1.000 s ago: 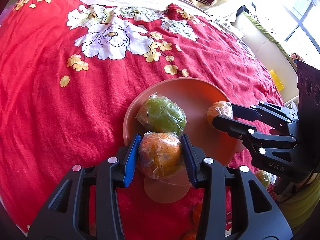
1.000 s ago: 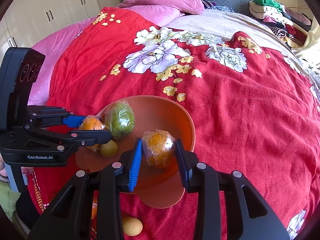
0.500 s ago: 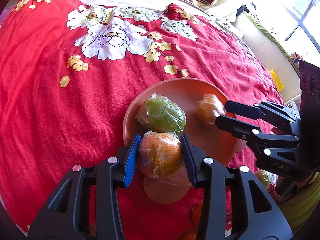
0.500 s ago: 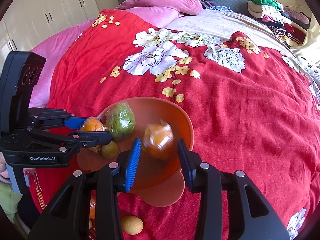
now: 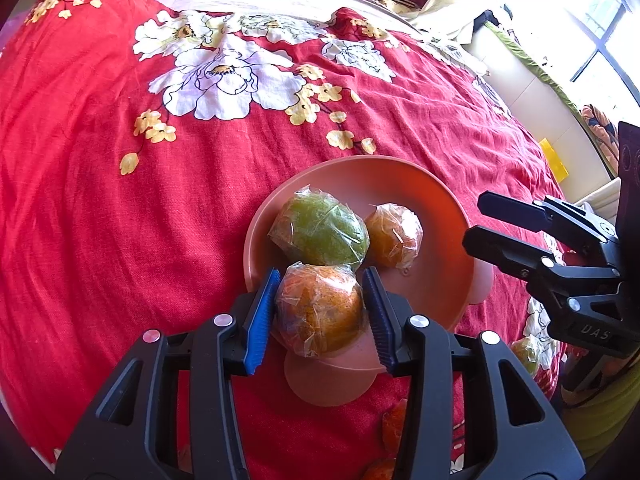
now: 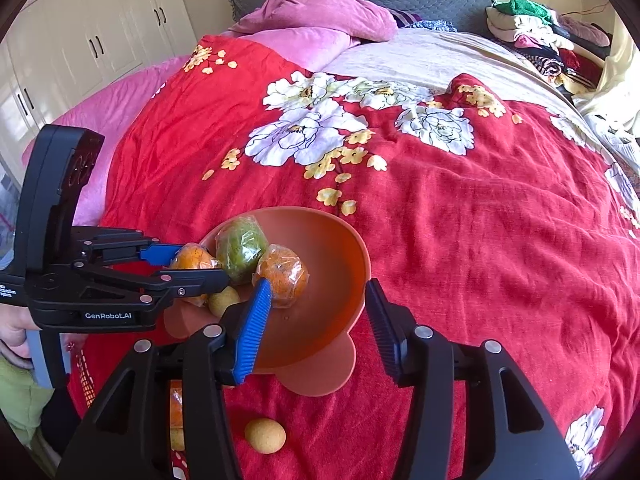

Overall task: Organize fruits
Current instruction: 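Open the left tool to release its wrapped orange into the pink plate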

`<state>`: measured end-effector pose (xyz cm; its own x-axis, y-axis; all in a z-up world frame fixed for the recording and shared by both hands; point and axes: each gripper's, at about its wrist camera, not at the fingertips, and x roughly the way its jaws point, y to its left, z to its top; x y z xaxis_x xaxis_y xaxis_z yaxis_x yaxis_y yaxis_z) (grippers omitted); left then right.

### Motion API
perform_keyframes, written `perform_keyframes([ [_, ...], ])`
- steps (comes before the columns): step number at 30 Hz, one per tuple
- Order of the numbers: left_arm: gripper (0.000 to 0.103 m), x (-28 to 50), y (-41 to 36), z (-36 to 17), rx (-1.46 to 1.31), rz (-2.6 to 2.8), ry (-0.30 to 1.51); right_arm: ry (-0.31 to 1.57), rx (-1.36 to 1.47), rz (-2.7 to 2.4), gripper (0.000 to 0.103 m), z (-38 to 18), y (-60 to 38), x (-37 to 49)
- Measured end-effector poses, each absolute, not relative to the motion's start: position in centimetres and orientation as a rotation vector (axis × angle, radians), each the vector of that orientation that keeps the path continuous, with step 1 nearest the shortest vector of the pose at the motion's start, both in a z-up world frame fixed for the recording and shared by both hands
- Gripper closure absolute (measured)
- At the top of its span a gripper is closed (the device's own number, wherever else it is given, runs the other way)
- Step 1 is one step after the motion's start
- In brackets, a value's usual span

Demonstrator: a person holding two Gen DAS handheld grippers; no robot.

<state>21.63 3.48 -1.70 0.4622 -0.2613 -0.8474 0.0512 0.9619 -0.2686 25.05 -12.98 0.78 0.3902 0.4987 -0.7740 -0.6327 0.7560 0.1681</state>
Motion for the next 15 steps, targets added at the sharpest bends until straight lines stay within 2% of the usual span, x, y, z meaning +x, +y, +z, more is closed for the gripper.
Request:
perform_keyframes([
  [2,0.063,21.6,3.3,-1.5,-0.217,-0.197,1.071,0.921,-0.165,0.72,0.053,0.9,-13.1,24.9],
  [15,0.057,21.3,3.6,-0.4,-0.215,-0.185,1.044,0.91,-0.155,0.711,0.049,1.5,-13.6,24.4],
])
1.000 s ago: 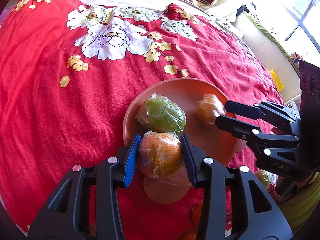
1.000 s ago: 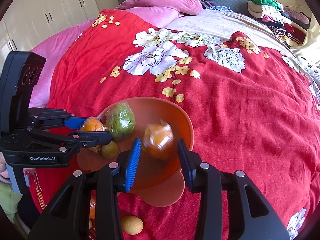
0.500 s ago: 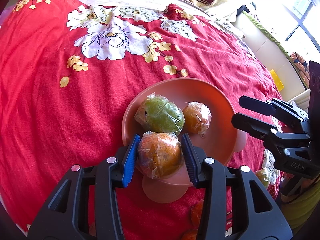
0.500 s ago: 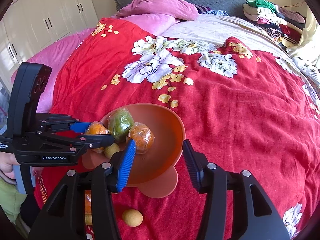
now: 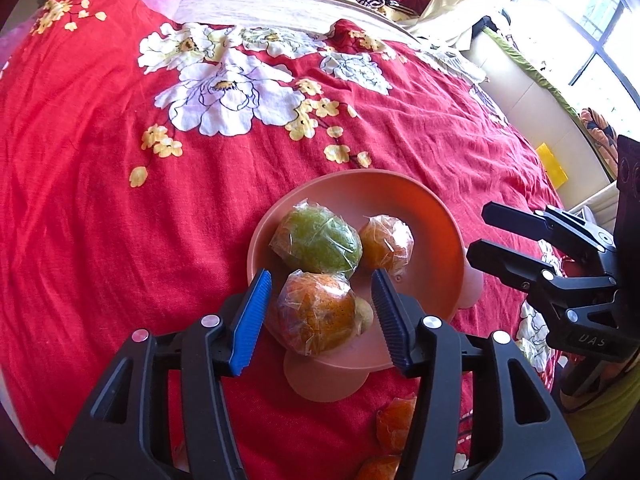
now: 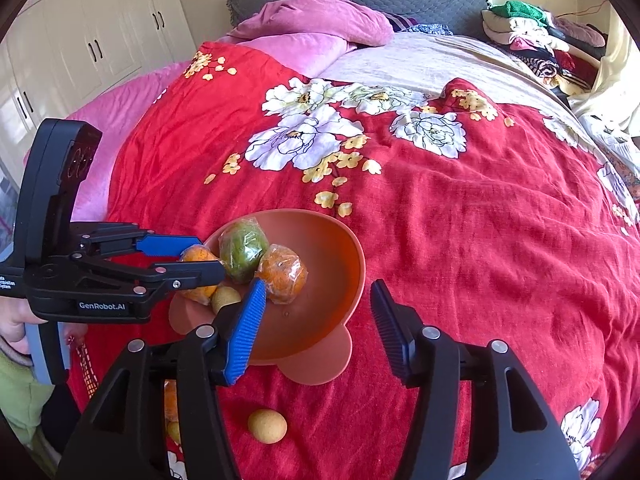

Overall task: Organize fruits
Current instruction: 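Open the left tool to release its wrapped orange into the pink plate, then withdraw both open tools from the plate toward the loose fruits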

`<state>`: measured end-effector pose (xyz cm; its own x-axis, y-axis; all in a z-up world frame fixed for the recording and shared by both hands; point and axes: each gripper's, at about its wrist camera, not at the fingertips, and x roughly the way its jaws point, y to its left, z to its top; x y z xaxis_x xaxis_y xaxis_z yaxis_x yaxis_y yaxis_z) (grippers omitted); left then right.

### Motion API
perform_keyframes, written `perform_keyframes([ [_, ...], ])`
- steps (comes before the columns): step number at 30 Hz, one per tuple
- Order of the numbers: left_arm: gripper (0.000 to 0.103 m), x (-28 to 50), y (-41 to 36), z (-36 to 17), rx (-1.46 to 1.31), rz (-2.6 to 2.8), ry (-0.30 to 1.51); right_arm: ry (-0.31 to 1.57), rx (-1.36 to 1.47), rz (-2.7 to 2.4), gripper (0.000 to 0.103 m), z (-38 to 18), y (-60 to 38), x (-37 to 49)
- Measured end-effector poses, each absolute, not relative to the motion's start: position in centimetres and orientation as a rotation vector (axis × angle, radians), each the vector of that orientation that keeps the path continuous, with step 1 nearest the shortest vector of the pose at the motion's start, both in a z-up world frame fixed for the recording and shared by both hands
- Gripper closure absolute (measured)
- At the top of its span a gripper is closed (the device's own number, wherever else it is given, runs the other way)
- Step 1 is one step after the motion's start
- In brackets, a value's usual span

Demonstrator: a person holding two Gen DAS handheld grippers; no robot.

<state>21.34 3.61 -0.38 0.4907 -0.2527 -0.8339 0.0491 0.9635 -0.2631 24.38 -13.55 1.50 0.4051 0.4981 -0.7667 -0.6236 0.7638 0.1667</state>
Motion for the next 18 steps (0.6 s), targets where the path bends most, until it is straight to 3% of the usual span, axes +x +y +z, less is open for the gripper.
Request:
perform_keyframes([
  [6,0.05,20.9,3.7,0.2,-0.219,-0.175,1.03,0.901,-0.146,0.707,0.044,1.9,-13.9,24.1],
  [18,0.019,19.1,4.3,1.5,-0.235,-0.14,0.989,0.886,-0.134,0.694,0.028,2.3,-14.6,23.3],
])
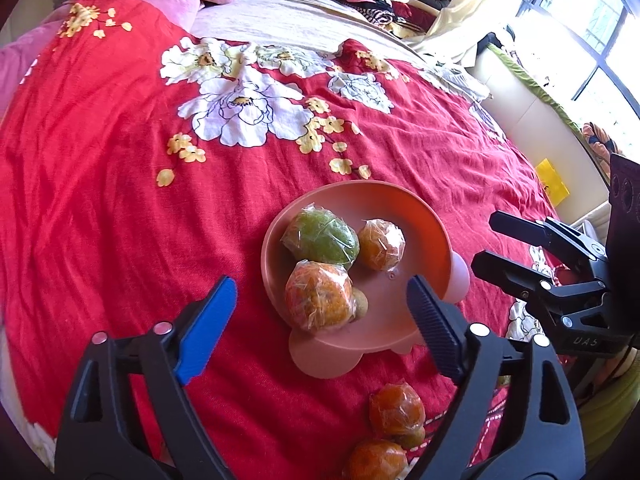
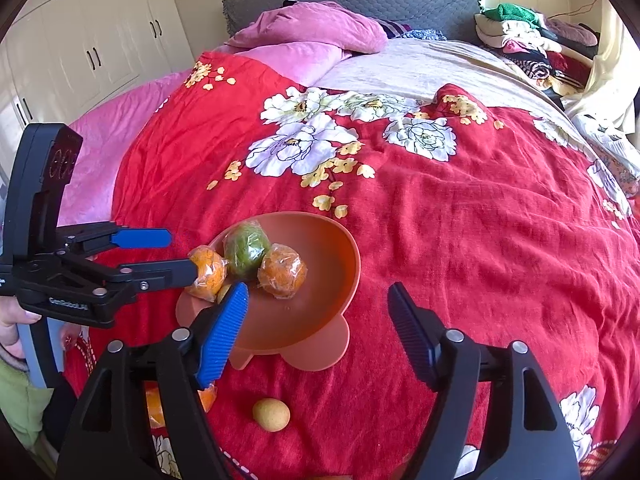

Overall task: Organize fruits
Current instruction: 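Withdraw both open tools from the plate toward the loose fruits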

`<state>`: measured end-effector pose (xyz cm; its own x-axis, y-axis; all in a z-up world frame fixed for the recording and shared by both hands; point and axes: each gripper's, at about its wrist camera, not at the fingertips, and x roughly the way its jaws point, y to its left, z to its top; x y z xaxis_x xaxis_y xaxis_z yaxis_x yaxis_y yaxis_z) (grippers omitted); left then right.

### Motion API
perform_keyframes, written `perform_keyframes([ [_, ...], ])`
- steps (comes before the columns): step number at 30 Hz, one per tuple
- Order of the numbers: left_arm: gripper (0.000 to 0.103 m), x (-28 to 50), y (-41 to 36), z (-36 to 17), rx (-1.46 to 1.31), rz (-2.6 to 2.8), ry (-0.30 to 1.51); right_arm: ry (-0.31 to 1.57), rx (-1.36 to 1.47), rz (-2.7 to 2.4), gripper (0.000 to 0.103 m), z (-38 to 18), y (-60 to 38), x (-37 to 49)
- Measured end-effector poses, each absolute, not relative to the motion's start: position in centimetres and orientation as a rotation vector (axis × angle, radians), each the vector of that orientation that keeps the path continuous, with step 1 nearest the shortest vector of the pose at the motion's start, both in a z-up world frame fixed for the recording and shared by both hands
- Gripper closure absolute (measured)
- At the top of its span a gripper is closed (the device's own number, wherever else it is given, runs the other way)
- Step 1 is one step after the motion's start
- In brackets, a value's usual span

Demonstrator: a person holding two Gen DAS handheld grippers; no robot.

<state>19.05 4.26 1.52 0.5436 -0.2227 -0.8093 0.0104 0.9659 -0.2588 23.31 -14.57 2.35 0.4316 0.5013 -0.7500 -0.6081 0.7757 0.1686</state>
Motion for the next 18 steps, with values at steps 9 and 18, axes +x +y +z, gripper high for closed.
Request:
perform_keyframes([
  [9,0.01,17.7,4.8,2.5,-0.242,-0.107,0.961,0.866,-0.122,0.683,0.02,3.2,-15.3,22.5],
  [18,0.01,16.5,5.0,3.5,-0.235,-0.083,0.939,0.845,-0.12,0.684,0.016,4.3,-15.8,21.3],
])
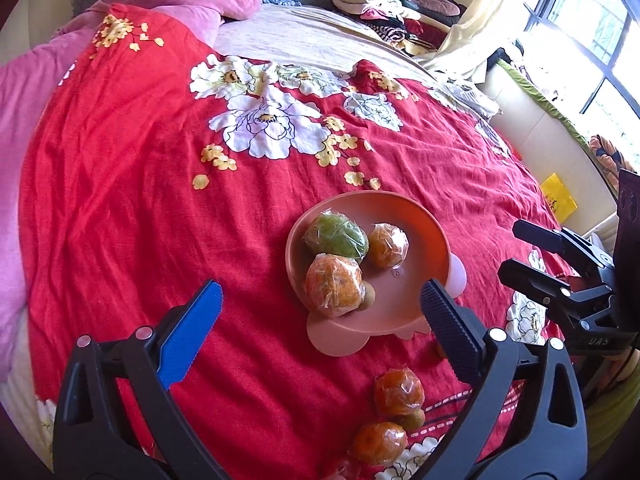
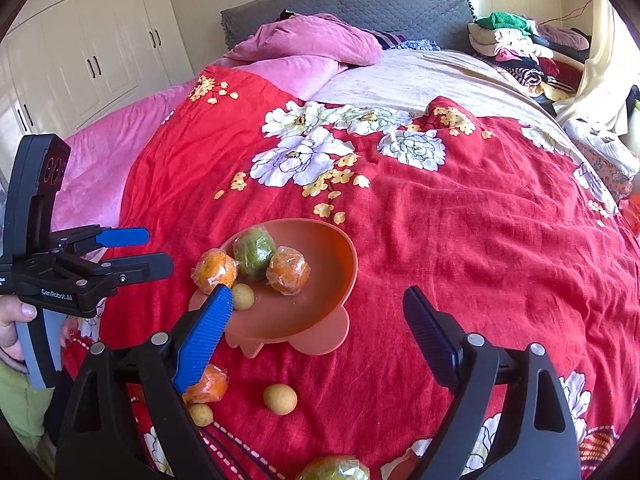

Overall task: Organize fruits
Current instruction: 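Withdraw both open tools from the plate toward the loose fruits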

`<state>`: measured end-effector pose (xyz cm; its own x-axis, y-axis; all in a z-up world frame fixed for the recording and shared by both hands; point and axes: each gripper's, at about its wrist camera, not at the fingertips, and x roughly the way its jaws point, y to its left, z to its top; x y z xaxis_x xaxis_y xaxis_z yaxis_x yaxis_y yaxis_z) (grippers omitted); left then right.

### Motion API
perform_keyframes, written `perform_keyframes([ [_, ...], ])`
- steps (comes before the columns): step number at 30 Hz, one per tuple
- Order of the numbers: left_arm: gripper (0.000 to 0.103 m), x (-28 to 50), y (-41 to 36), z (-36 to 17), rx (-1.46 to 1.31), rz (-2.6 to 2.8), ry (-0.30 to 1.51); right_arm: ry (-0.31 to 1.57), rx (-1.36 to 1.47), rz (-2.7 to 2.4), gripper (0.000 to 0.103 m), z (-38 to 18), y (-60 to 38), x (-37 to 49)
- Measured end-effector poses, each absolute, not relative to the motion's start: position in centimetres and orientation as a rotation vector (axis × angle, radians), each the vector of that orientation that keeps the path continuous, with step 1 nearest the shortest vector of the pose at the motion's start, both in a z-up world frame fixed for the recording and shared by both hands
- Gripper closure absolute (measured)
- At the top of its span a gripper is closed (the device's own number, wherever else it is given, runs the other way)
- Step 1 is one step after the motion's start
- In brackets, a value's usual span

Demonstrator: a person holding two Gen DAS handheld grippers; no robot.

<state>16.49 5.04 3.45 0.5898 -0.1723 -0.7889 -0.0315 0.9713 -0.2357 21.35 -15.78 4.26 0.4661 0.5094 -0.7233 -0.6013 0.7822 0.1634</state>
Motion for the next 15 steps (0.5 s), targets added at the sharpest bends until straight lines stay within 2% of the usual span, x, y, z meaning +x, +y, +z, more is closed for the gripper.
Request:
perform_keyframes([
  [15,0.01,13.9,4.8,4.3,-0.224,-0.087,0.924,0.824,-0.125,0.69,0.013,5.3,-16.2,19.0],
])
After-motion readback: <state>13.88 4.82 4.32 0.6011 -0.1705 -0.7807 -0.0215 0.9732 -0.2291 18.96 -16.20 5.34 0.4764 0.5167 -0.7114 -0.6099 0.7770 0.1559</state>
